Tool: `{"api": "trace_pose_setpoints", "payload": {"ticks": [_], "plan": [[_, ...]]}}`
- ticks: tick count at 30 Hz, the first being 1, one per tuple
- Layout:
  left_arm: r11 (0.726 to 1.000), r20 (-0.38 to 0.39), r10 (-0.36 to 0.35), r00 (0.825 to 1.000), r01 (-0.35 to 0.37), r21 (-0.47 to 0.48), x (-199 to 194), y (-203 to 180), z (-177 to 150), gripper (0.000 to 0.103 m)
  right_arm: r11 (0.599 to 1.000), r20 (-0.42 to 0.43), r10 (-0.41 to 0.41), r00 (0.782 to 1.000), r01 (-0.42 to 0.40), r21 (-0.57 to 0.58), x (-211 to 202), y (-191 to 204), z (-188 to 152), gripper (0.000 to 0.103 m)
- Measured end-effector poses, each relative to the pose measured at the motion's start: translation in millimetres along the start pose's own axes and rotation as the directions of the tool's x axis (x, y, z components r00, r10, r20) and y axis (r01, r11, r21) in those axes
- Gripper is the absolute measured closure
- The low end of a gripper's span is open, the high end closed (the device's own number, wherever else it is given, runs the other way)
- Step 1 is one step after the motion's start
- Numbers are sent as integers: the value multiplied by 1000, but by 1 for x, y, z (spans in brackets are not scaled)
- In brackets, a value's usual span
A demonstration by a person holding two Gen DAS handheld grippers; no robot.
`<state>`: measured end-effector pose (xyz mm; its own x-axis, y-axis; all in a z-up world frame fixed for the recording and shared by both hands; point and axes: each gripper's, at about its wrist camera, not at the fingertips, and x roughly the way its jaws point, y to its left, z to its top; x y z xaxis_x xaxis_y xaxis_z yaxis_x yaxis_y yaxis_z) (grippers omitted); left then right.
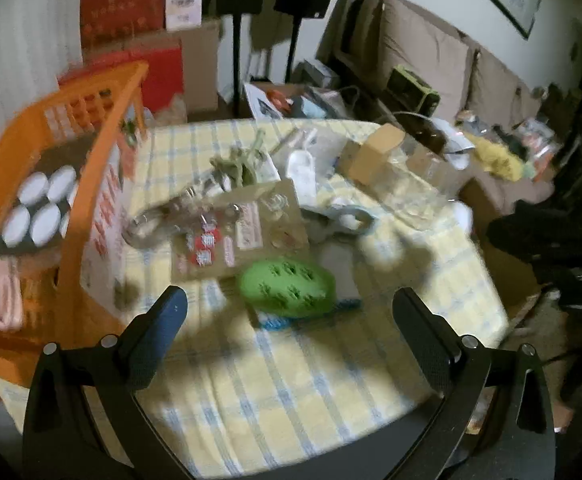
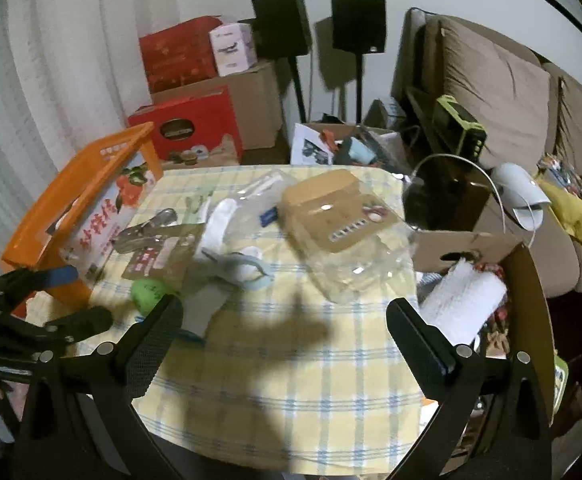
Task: Organize objects
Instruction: 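Lower the left gripper onto the green paw-print egg and grasp it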
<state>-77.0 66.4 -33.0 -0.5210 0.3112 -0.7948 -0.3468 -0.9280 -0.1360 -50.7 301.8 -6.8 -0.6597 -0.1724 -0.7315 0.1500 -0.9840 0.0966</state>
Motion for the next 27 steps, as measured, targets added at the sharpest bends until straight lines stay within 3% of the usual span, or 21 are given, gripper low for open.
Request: {"api": "trace_pose_setpoints", "payload": {"ticks": [14,16,19,22,24,27], "plan": [[997,-80,71,994,-70,19,60,-10,-8,2,999,-19,10,1000,-10,32,6,-19,-17,1],[997,-82,81,993,-79,26,64,-11,-10,9,999,-22,12,1000,-11,34,8,-20,-18,1],[995,-88,93,992,-91,33,68,-11,-13,28,999,-28,19,999,-18,34,11,-20,-18,1],[997,-74,73,995,-72,21,68,-7,-14,29,998,-47,50,998,-48,36,15,-18,-18,10],[999,-65,47,997,-47,3,66,-4,-14,29,997,-74,72,995,-70,39,20,-16,-18,27],[999,-44,29,999,-30,-11,57,0,-13,29,997,-94,80,992,-78,24,27,-10,-16,29]]}}
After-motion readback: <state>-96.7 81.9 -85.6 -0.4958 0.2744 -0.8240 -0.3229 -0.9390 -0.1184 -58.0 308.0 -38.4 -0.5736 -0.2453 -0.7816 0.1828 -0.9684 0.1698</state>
